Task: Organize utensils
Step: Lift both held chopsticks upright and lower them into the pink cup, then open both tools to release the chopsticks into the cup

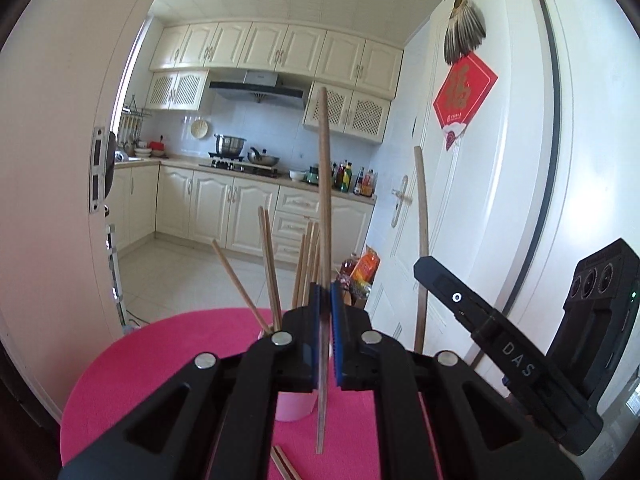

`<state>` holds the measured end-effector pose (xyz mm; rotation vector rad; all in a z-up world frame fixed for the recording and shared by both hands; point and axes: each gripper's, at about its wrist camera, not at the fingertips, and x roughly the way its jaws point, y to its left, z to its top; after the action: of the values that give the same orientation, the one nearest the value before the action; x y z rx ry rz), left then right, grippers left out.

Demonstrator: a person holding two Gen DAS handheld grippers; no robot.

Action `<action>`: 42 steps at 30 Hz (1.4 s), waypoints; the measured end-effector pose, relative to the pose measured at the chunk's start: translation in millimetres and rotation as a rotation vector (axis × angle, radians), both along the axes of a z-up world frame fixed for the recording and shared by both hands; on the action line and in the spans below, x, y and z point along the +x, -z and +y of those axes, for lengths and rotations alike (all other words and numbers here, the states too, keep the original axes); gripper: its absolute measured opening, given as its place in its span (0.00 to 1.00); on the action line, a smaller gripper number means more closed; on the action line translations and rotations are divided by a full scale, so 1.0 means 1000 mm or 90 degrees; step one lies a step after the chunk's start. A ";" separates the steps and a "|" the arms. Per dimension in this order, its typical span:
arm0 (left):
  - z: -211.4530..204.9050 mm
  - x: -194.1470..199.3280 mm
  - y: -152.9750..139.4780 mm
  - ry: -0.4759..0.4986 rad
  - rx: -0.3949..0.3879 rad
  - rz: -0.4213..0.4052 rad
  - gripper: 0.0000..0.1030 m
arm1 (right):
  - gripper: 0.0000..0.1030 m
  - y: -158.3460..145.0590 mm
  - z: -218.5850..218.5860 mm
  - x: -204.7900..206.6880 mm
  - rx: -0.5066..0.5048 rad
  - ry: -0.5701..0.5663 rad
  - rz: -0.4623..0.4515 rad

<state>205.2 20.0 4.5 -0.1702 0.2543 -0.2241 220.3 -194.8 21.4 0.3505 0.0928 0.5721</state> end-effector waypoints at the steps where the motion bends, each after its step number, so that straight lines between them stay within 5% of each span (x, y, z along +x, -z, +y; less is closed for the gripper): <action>1: -0.001 0.003 -0.004 -0.004 0.004 -0.015 0.06 | 0.06 -0.002 0.001 0.003 0.003 0.005 -0.013; 7: 0.000 0.023 -0.016 -0.017 -0.005 -0.085 0.06 | 0.06 -0.004 0.017 0.023 0.009 0.039 -0.061; 16: 0.004 0.059 -0.008 -0.039 -0.008 -0.108 0.06 | 0.06 0.003 0.027 0.051 0.019 0.070 -0.076; 27: 0.007 0.089 0.016 -0.046 -0.003 -0.054 0.07 | 0.06 0.011 0.038 0.065 0.000 0.080 -0.075; 30: 0.009 0.091 0.017 -0.058 -0.003 -0.049 0.27 | 0.06 0.013 0.038 0.066 -0.004 0.083 -0.068; 42: 0.015 0.087 0.016 -0.085 0.000 -0.022 0.35 | 0.06 0.019 0.036 0.063 -0.036 0.087 -0.026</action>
<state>292.7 35.4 -11.1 -0.1819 0.2079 -0.0944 283.6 -159.0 2.2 0.2882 0.0445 0.4406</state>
